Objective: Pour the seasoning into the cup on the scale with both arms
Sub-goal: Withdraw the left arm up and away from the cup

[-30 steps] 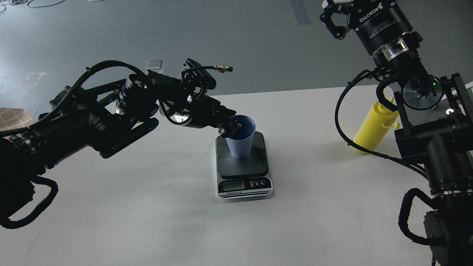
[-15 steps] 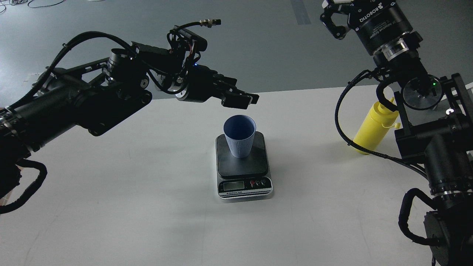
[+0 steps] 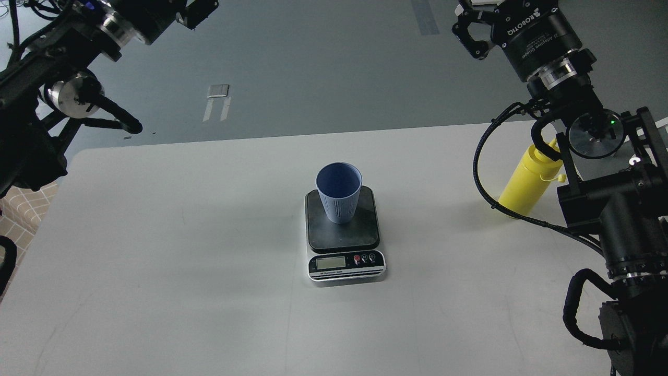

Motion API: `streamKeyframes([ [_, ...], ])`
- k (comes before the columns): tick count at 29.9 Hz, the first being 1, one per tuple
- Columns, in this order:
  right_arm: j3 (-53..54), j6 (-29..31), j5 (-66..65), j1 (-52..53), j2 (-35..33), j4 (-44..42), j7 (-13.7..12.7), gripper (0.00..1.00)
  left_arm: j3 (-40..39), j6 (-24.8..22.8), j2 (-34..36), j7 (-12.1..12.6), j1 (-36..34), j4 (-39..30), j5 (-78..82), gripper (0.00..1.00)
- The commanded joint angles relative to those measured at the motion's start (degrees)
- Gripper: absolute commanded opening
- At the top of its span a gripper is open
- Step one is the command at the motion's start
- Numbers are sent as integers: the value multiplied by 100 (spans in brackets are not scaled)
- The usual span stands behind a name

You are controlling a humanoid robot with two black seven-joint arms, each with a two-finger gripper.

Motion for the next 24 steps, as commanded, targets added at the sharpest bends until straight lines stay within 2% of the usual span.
streamKeyframes([
  [1, 0, 0, -18, -5, -22, -11, 0, 100, -410, -3, 31, -29, 337, 431, -755, 98],
  [6, 0, 0, 0, -66, -40, -11, -9, 100, -1289, -3, 172, 6, 1084, 352, -756, 98],
  [10, 9, 0, 96, -102, -58, -11, -9, 100, -1475, -3, 189, 15, 1393, 326, -756, 98],
  [14, 71, 0, 1305, -207, -136, 16, -61, 100, -1475, -3, 198, 15, 1438, 326, -747, 98],
  [16, 70, 0, 1652, -260, -321, 24, -71, 100, -1475, -3, 198, 15, 1438, 326, -756, 98],
  [21, 27, 0, 2564, -672, -1330, 129, -88, 100, -1449, -3, 189, 23, 1447, 326, -747, 98],
  [22, 27, 0, 2566, -673, -1332, 130, -88, 100, -1449, -3, 189, 23, 1447, 326, -747, 98],
  [24, 18, 0, 3038, -1058, -1717, 409, -114, 100, -1449, -3, 189, 23, 1438, 335, -747, 98],
])
